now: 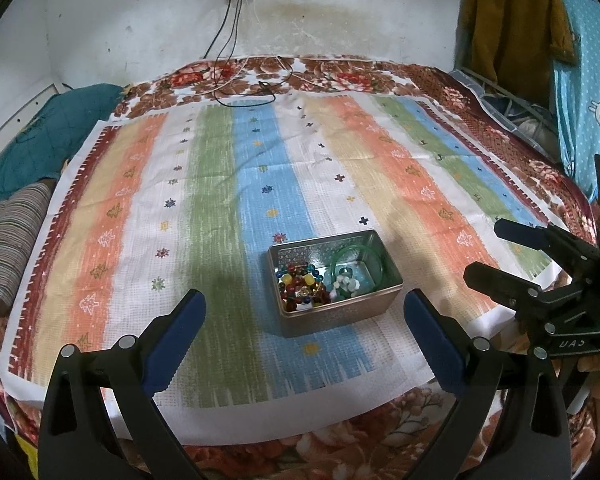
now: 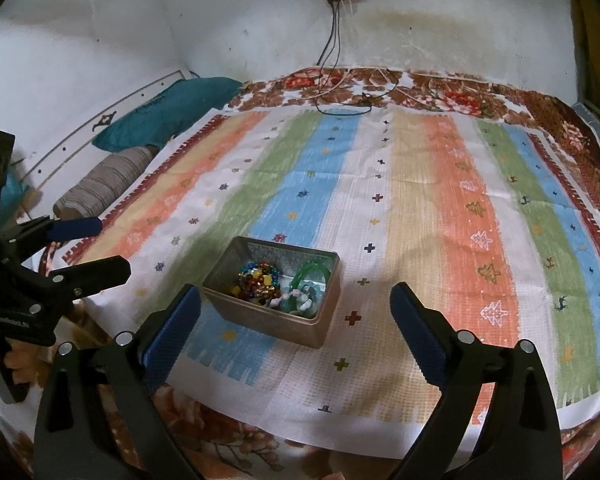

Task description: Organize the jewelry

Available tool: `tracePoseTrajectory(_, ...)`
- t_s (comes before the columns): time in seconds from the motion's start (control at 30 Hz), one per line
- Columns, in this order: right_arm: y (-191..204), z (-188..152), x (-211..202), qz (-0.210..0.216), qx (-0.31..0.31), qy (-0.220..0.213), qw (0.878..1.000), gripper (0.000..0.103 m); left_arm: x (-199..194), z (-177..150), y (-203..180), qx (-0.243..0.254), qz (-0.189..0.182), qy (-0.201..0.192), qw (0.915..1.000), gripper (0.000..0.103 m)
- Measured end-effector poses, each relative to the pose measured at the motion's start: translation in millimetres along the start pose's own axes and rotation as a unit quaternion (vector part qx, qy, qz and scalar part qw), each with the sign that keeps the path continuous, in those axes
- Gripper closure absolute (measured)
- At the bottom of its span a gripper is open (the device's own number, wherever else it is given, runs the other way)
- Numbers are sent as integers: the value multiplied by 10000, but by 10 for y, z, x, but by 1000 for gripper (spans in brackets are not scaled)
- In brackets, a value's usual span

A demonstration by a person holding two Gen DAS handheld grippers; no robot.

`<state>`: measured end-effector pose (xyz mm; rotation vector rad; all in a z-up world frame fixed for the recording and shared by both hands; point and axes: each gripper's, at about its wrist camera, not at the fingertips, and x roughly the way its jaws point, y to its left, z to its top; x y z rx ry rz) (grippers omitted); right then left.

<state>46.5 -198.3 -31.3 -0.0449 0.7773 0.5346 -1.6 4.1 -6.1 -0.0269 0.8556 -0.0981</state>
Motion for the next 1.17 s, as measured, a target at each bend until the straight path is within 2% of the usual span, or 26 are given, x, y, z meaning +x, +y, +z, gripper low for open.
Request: tracePoseTrajectory(1.17,-18,-8,5,-35,-4,2,10000,7,36,-34,13,5,23,112,9999,6)
